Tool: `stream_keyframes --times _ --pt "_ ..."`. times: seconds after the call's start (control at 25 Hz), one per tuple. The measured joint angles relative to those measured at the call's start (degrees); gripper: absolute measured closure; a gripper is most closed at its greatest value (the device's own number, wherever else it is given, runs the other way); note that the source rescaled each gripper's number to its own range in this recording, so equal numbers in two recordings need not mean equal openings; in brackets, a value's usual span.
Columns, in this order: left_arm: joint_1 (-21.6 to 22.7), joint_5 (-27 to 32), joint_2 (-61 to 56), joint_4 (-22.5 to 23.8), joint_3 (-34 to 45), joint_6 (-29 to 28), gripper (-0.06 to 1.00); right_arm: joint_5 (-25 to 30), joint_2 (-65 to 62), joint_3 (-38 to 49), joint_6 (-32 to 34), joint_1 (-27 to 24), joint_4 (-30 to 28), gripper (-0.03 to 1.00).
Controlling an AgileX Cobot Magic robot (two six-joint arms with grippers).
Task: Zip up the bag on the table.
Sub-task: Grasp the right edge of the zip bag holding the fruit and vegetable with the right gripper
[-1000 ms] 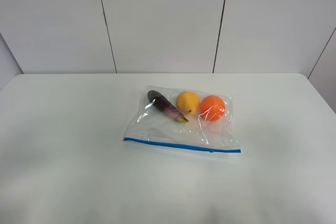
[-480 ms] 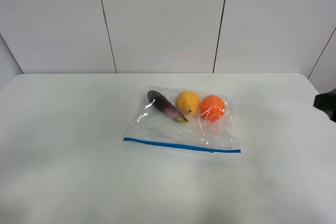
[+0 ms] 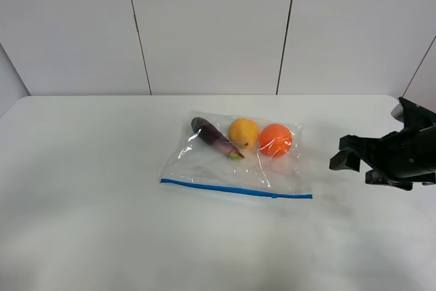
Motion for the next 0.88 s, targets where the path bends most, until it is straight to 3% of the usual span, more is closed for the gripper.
stream_keyframes --times 0.12,0.28,0.76,0.88 --pt "0.0 0.0 0.0 0.0 0.0 0.0 0.12 2.0 4.7 -1.4 -7.3 0.0 10.0 0.13" --pt "0.0 0.0 0.0 0.0 0.0 0.0 0.12 4.5 9.9 -2.4 -12.9 0.0 18.1 0.13" --pt "0.0 0.0 0.0 0.0 0.0 0.0 0.12 10.4 21.9 -2.5 -26.7 0.0 31.2 0.13" --pt "0.0 0.0 0.0 0.0 0.0 0.0 0.12 12.1 24.7 -2.6 -31.2 0.0 36.0 0.19"
